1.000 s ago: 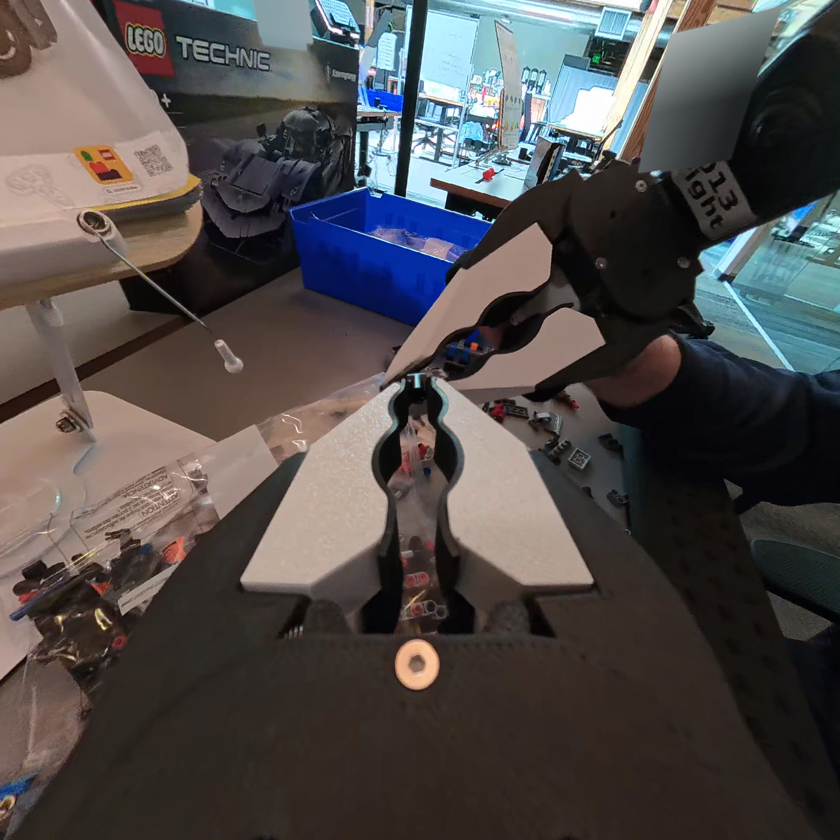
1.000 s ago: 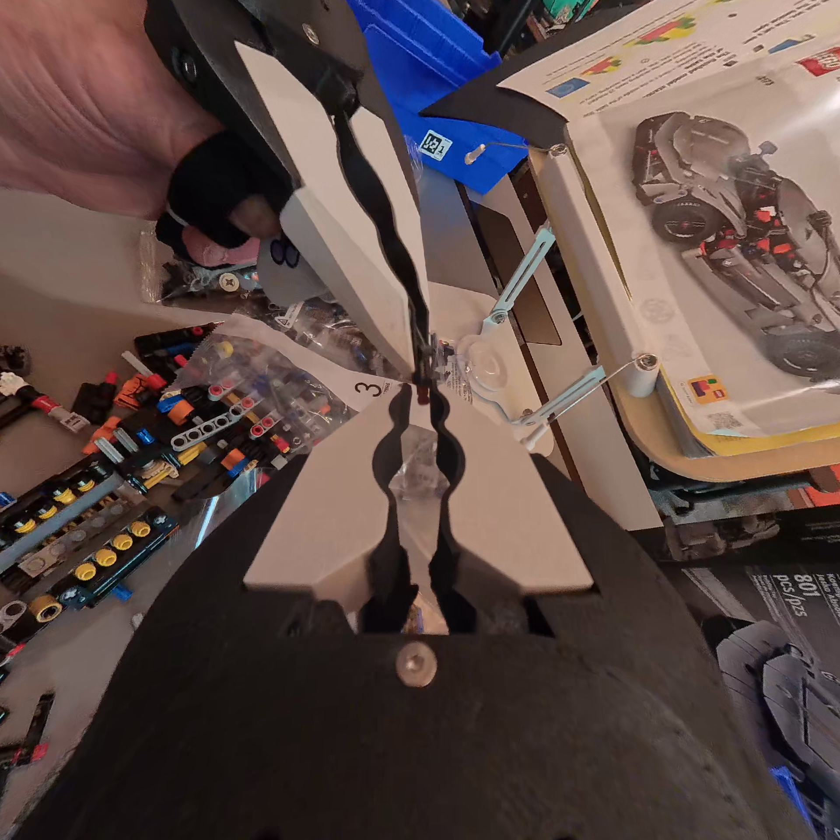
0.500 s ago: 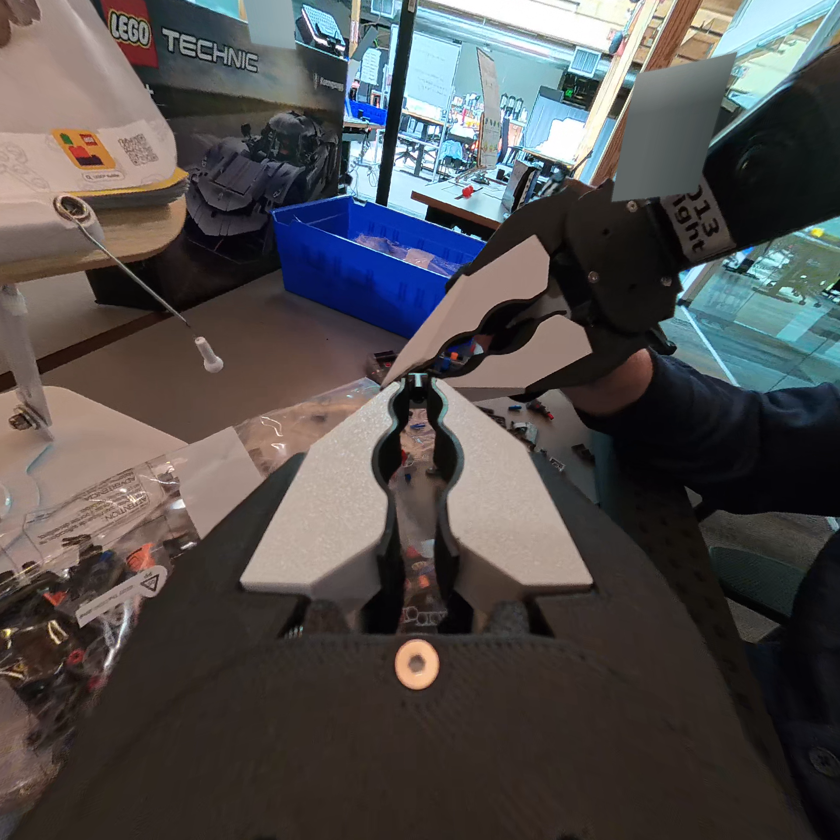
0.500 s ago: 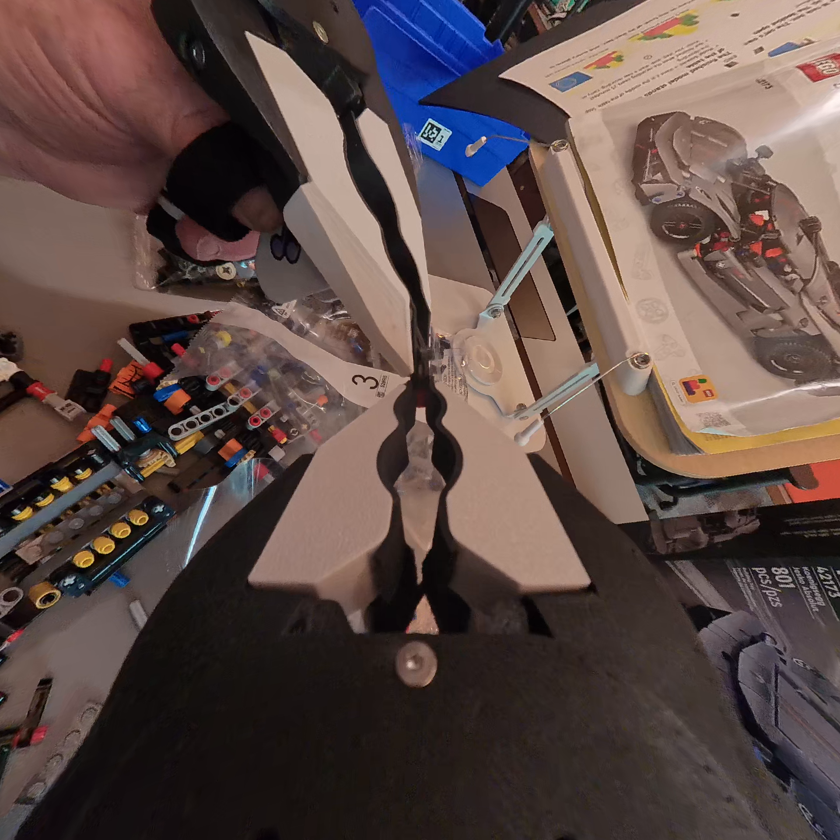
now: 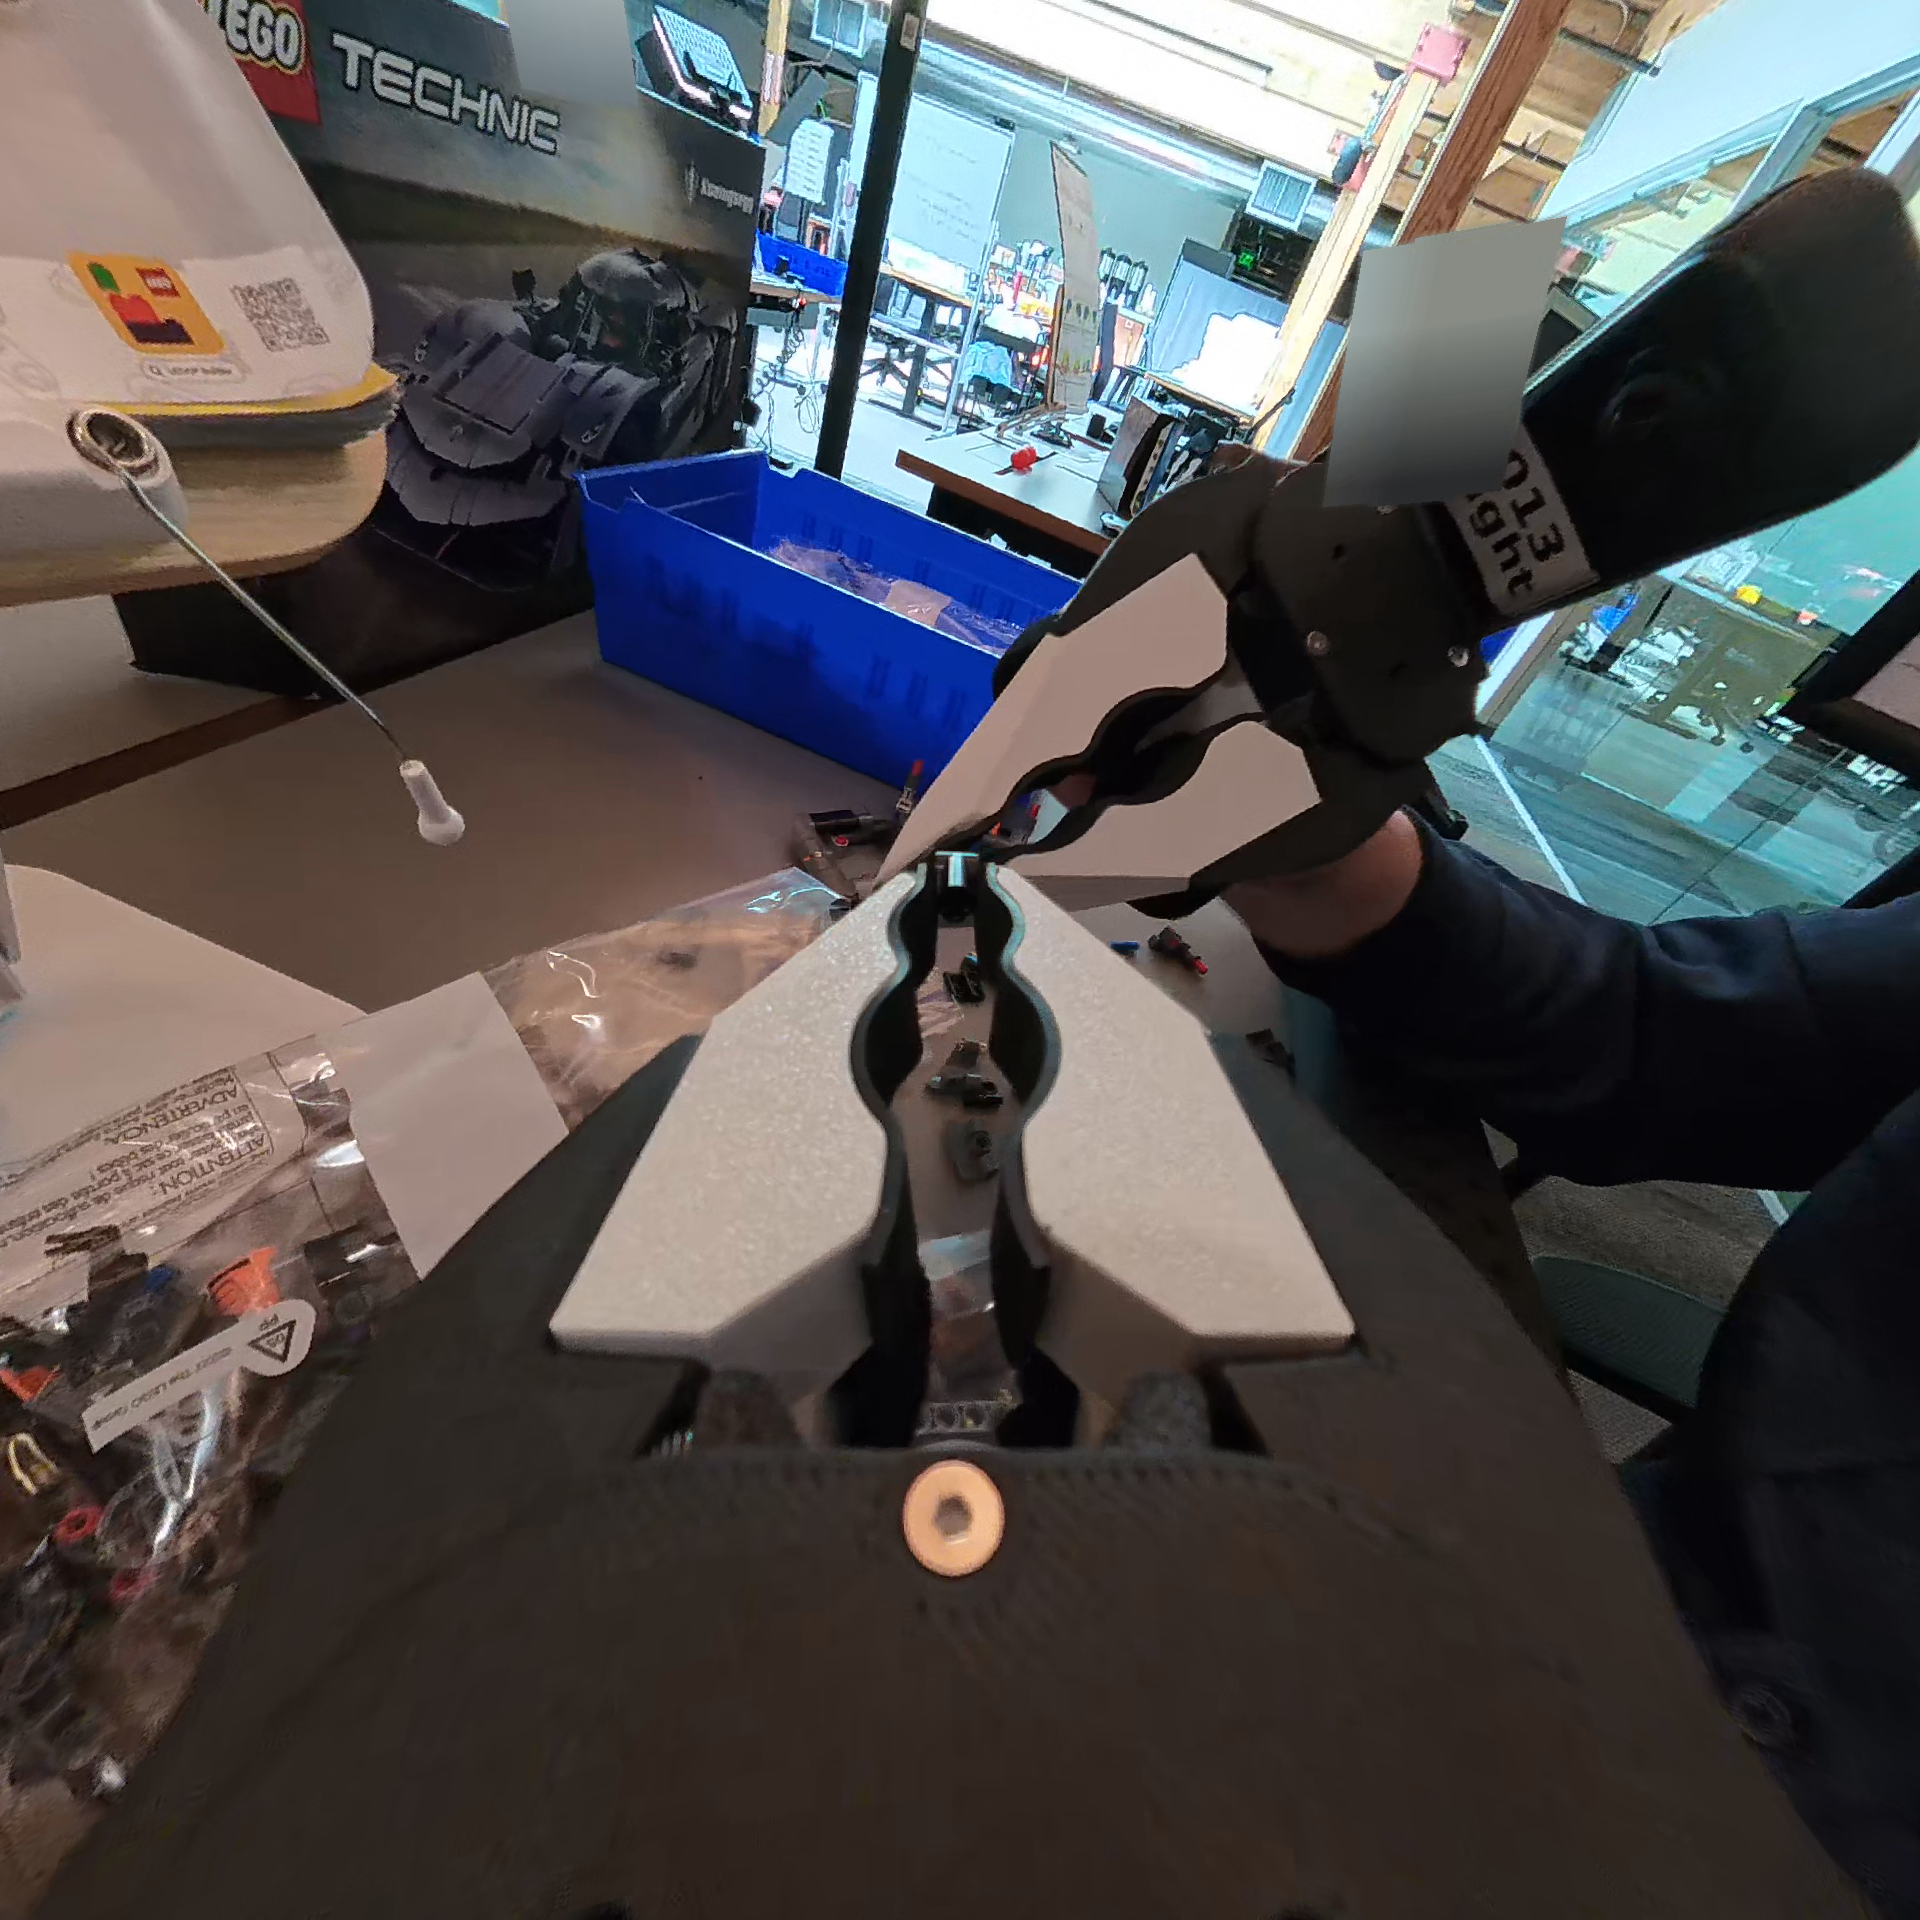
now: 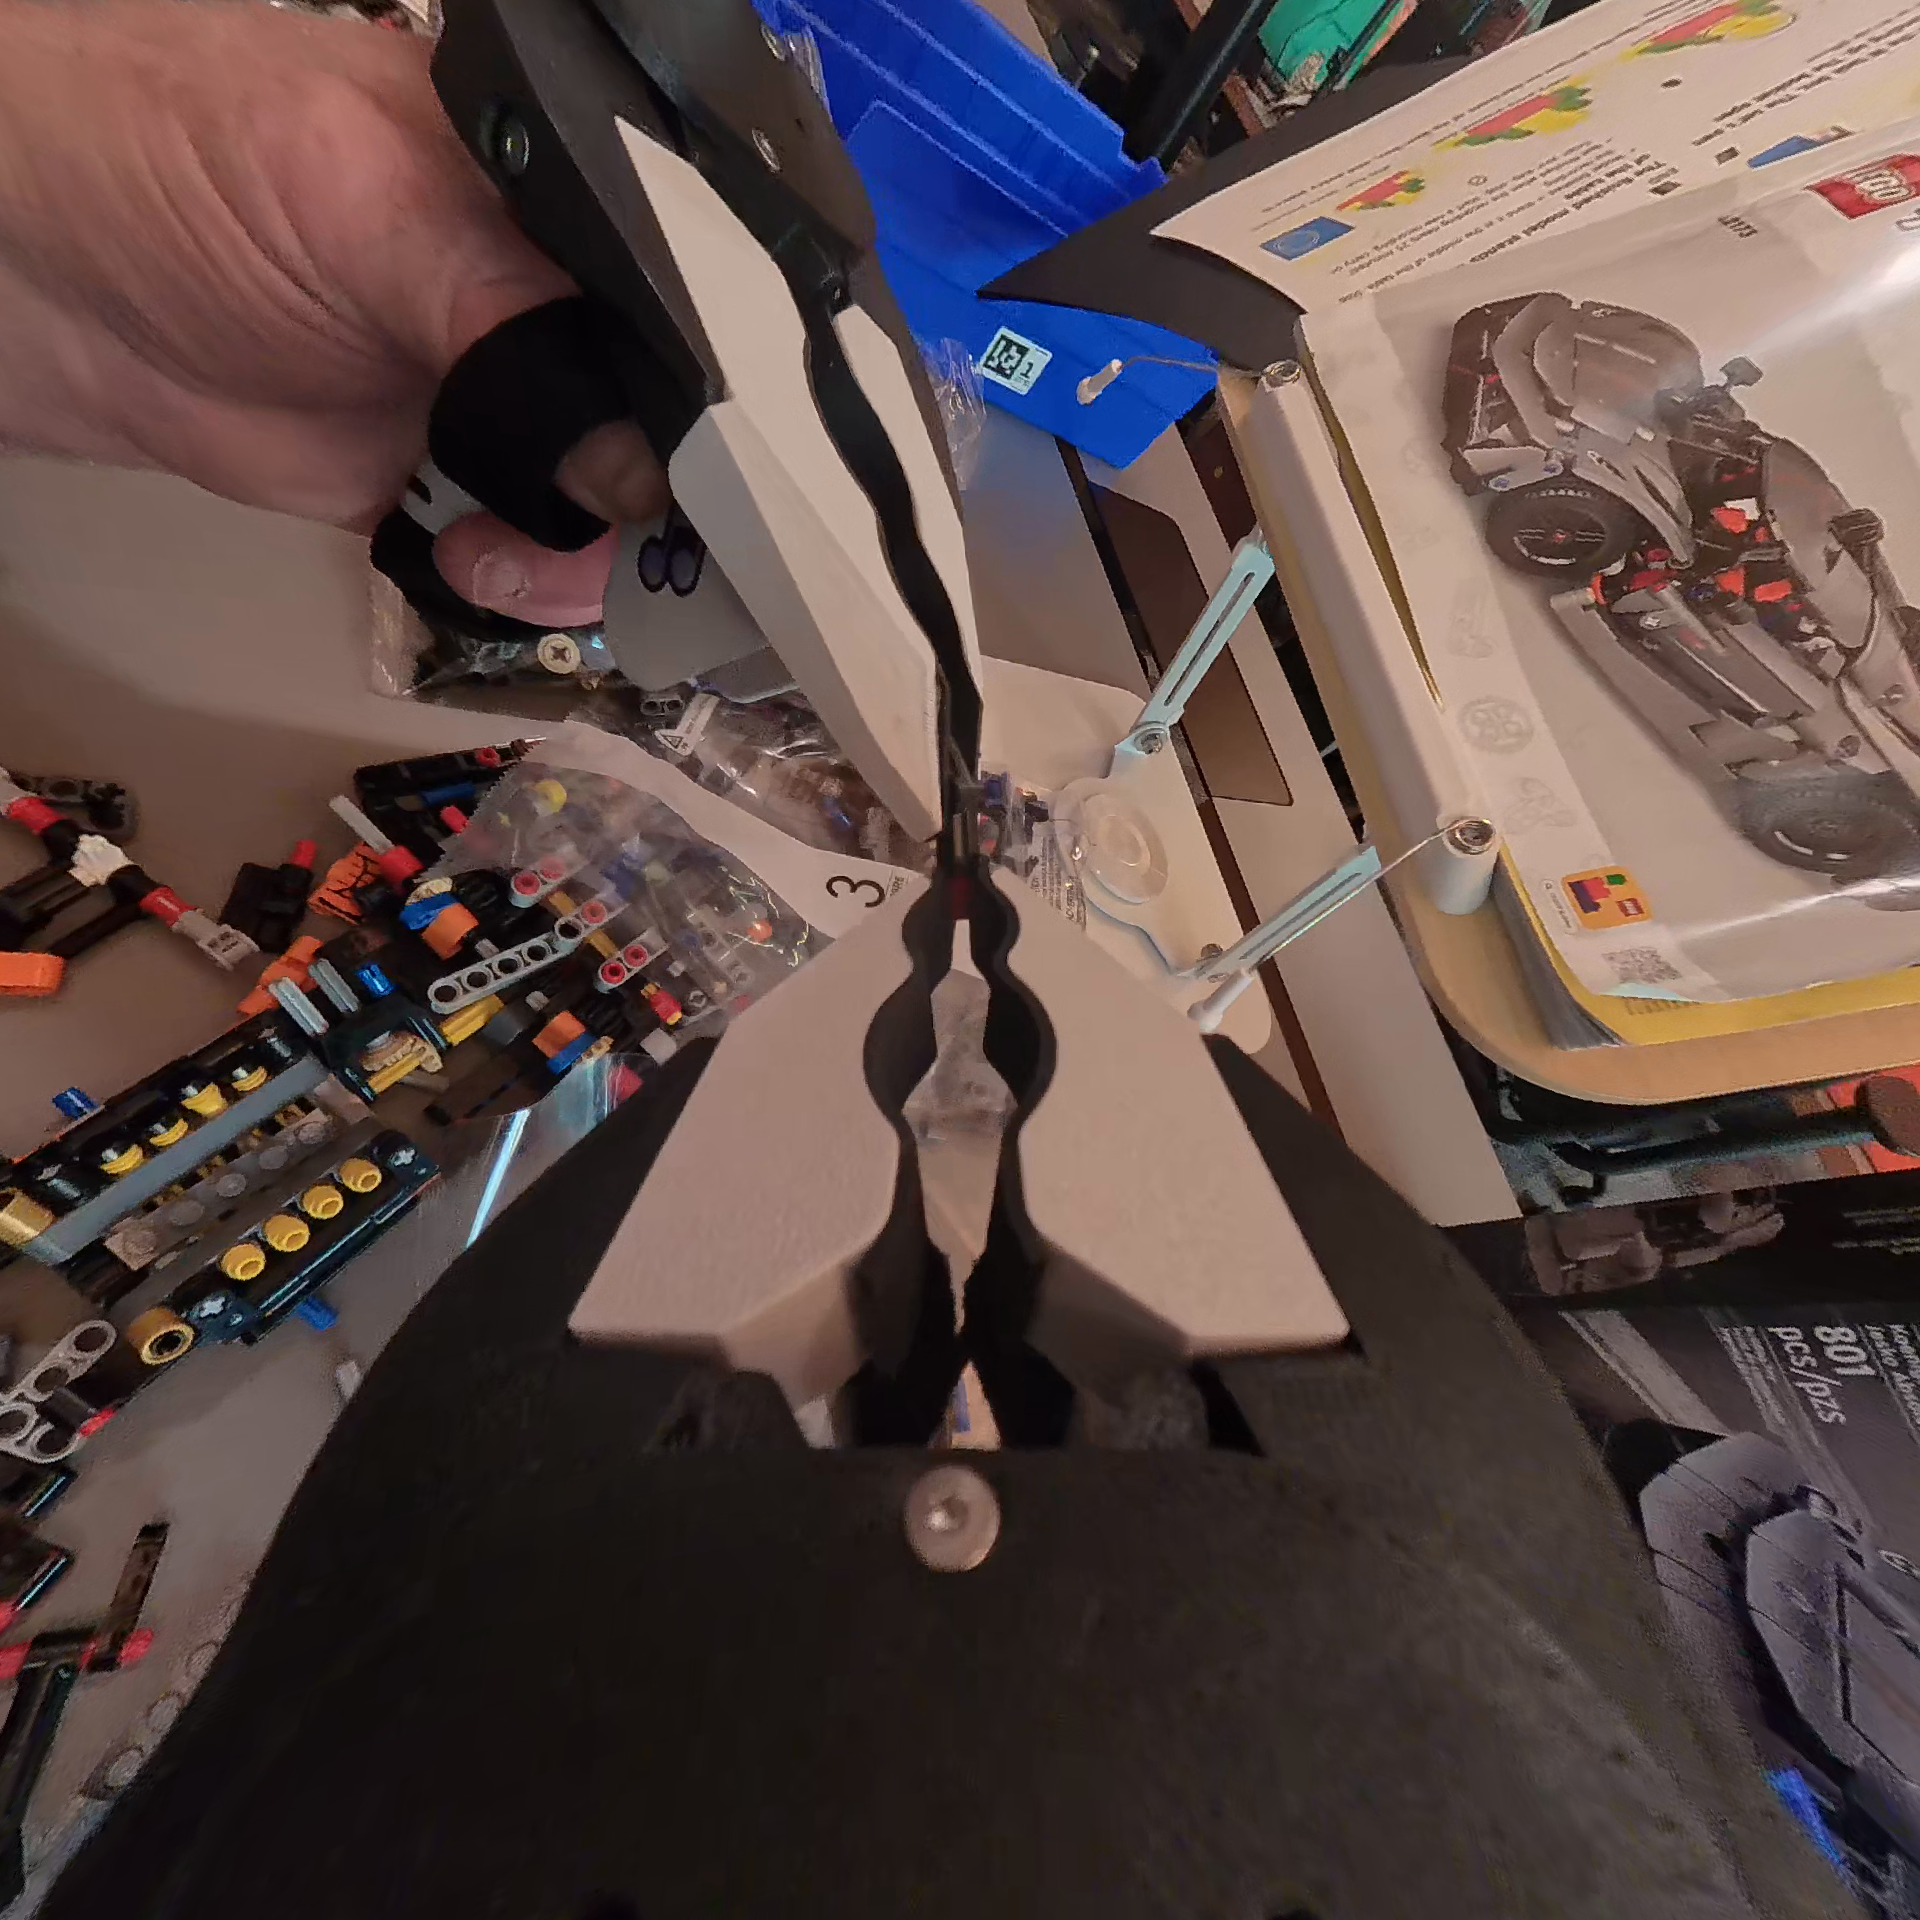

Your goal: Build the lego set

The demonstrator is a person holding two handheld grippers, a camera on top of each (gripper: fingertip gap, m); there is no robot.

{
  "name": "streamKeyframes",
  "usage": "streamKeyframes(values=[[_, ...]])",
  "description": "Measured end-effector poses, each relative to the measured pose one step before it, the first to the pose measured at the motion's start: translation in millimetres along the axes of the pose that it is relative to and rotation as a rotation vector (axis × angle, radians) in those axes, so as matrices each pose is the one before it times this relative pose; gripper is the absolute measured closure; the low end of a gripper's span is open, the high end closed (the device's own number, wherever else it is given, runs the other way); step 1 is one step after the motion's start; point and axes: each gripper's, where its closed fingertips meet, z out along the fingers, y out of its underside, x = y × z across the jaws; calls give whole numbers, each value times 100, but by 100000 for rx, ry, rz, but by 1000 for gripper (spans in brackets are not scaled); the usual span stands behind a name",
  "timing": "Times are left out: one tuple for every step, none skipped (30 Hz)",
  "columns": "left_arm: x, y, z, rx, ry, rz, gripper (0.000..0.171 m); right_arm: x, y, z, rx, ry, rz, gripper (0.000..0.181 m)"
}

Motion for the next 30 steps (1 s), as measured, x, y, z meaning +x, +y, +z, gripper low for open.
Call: streamKeyframes(values=[[75, -51, -58, 289, 424, 272, 168, -55, 53, -9, -33, -548, 296, 181], [83, -104, -84, 144, 157, 535, 168, -64, -110, -34, 1352, -1304, 1735, 181], [-51, 21, 23, -968, -1695, 1648, 168, -68, -155, -44, 2136, -1963, 2777, 181], [-28, 81, 27, -1534, -1785, 2621, 168, -2, 33, 25, 503, -805, 963, 181], [125, -59, -108, -1105, -1034, 3164, 168, -58, 61, 17, 45, -667, 345, 181], [151, -171, -147, -537, -812, 2303, 168, -145, -171, -42, 2235, -2183, 2509, 181], [-78, 106, 26, -1413, -1512, 1790, 168, -101, -211, -69, 2553, -2296, 2969, 181], [-104, 161, 47, -546, 16, -417, 168, 5, 142, 47, -1029, 265, -693, 181], [-1, 31, -77, 486, 1465, -1660, 168, 23, 181, 88, -1868, 1254, -1977, 181], [-319, -282, -364, 2128, -1351, -1281, 167, -28, 62, 33, -171, 49, 155, 181], [-849, -2089, -1940, 12214, -2274, -2763, 167, 427, 864, -1, -3524, 1668, 79, 181], [-1120, -2444, -2786, 11043, -559, -5924, 168, 1185, 2164, -113, -8415, 4890, -922, 181], [-941, -1744, -2289, 7341, -3785, 801, 169, 1000, 1313, -353, 63, 1318, 4476, 181], [-522, 618, -541, -4464, -3956, 4156, 168, 422, -697, -878, 8898, -3670, 10387, 181], [492, 1205, 790, -4604, 2176, -279, 167, -23, -1599, -861, 7873, -1921, 4208, 181], [571, 944, 1299, -2787, 2203, -781, 168, -286, -852, -159, 921, 353, -2763, 181], [503, 832, 1221, -4671, 711, 1795, 167, -302, 184, 434, -3013, 621, -3785, 181], [534, 480, 811, -4638, 813, 3445, 167, -372, 961, 696, -4462, -761, -2302, 181], [-208, 577, 385, -4881, -2781, 3793, 167, -696, 1213, 638, -4304, -3872, -1610, 181], [-809, 584, 115, -2621, -5522, 3307, 167, -692, 966, 362, -3168, -4427, -1560, 181], [-264, 601, 122, -1410, 73, -1668, 167, -145, 425, 7, -1500, -928, -1468, 181], [68, 152, 20, 1650, 4071, -5629, 167, -259, -112, -267, 138, -2343, -335, 181], [-231, -169, -177, 2987, 2094, -4999, 167, -689, -291, -359, 1020, -5376, 879, 181], [-304, -155, -222, 1492, 448, -2401, 167, -524, -142, -270, 1078, -3834, 688, 181], [-217, 3, -148, -338, -92, -672, 167, 72, 146, -97, 215, 474, -154, 181], [-84, 63, -39, -652, 148, -372, 167, -146, 436, 127, -1940, -1323, 118, 181], [20, -92, 30, 986, 35, -282, 167, -345, 455, 288, -2352, -2528, 208, 181], [145, 66, 142, -86, 549, -454, 167, -401, 369, 386, -2275, -2353, 69, 181], [99, 239, 213, -1345, 118, 150, 167, -315, 430, 468, -3152, -1371, -118, 181], [43, 353, 238, -2108, -419, 1049, 167, -146, 559, 472, -4409, 84, -813, 181]])
